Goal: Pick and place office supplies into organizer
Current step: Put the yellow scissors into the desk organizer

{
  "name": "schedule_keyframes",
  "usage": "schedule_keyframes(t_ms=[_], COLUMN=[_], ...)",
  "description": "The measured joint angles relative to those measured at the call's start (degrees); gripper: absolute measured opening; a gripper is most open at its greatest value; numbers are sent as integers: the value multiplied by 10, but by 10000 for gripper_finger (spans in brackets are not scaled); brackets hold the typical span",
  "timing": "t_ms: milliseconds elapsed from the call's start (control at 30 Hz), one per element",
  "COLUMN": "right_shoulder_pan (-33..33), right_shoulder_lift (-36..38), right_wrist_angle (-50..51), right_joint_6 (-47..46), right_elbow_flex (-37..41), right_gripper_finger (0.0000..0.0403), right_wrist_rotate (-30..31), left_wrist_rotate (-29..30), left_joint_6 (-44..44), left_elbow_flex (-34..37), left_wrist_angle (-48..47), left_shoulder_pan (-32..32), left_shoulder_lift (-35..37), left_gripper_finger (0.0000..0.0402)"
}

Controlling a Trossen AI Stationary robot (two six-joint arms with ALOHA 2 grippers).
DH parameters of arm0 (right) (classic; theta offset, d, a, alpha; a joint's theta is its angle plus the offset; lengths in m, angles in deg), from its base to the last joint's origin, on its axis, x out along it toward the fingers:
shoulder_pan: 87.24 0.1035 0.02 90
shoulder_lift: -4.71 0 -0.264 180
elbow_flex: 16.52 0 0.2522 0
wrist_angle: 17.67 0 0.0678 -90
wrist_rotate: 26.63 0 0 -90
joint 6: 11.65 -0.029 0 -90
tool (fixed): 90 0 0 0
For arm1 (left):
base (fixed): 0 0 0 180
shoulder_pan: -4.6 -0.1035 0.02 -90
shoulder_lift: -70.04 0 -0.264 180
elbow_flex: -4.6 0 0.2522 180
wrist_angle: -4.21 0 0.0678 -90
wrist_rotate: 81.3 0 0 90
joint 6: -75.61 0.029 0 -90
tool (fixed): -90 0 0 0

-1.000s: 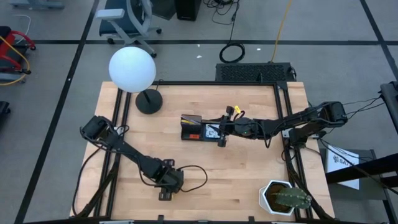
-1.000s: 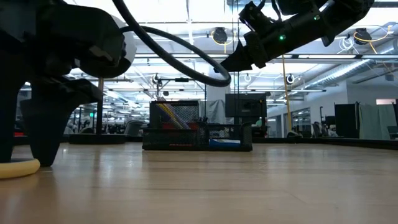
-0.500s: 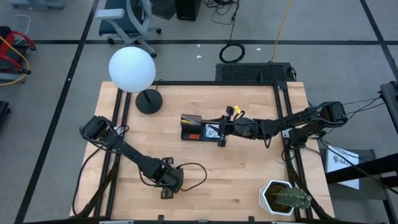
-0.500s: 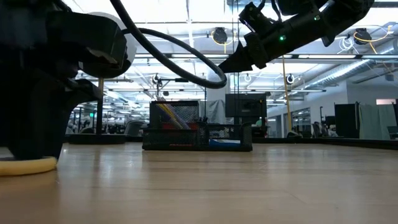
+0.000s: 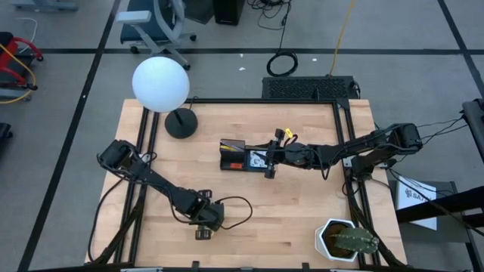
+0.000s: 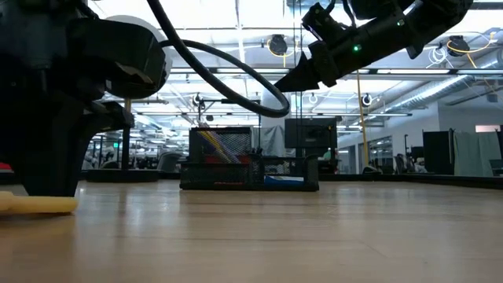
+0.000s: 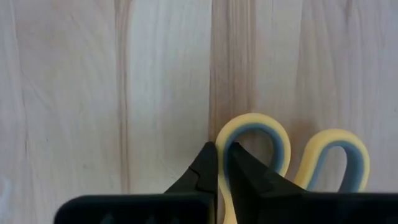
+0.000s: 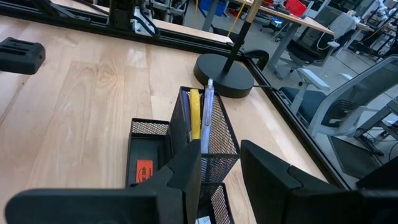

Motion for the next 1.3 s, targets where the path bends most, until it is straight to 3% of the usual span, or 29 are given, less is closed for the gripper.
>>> schedule_keyframes(t_ms=[200,433,767,933,1100,1300], right_shoulder_pan=[0,0,0,0,0,0], right_shoulder_lift=[0,0,0,0,0,0], right_wrist_angle=[1,6,8,7,4,4], right_joint_6=[0,-2,-4,-9,-9,-13], right_elbow_flex=[0,0,0,0,0,0], right_gripper_finger=[105,105,105,105,105,105], right_wrist_rotate=[0,0,0,0,0,0], left_wrist_rotate=[-8,20,142,195,170,70], left_joint_6=[26,61,151,226,301,350], left_elbow_flex=[-7,-9,-10,-10,-10,14], left_wrist_angle=[-1,-2,3,60,144,273], left_shoulder_pan=[-7,-17,-44,-76,-134,-218], left_shoulder_lift=[25,129,303,353,368,368], left_gripper_finger=[16,14,15,14,14,14])
